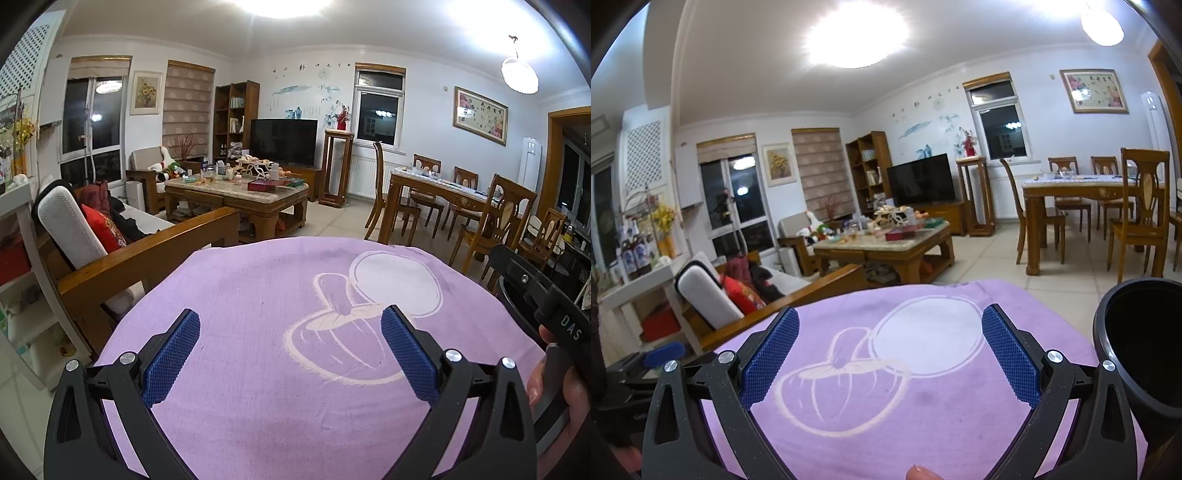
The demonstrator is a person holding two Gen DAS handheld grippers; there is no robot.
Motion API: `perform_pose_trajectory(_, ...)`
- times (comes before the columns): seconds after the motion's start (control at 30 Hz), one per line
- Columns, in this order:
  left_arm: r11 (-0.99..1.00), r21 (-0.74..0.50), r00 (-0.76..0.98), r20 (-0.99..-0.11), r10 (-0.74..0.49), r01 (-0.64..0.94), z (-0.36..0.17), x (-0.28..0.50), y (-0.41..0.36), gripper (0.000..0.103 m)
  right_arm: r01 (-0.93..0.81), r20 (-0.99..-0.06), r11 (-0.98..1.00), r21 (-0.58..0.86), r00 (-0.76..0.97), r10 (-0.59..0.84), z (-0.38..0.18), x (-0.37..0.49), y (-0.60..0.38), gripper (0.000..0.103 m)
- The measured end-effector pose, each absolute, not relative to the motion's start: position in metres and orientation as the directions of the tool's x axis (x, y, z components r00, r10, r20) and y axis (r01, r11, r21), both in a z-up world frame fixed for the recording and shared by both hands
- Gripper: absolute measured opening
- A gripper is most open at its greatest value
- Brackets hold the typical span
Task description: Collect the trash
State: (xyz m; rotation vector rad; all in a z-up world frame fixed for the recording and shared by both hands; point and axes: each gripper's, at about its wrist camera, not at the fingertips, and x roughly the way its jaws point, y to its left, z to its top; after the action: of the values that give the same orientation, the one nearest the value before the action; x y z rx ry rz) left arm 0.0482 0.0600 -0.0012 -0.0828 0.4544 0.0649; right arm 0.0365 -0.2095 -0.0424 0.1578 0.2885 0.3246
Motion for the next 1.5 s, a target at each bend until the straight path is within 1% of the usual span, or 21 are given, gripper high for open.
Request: perform_pose_trajectory(1.5,0.994,-0.066,0.895,-0.443,0.045,-0.082,0.0016,0.0488,0.0634,0.098,-0.291,-0.253,0.935,0.202,0.907,0.337,-0.0416,0.0355,-0.2046,0.098)
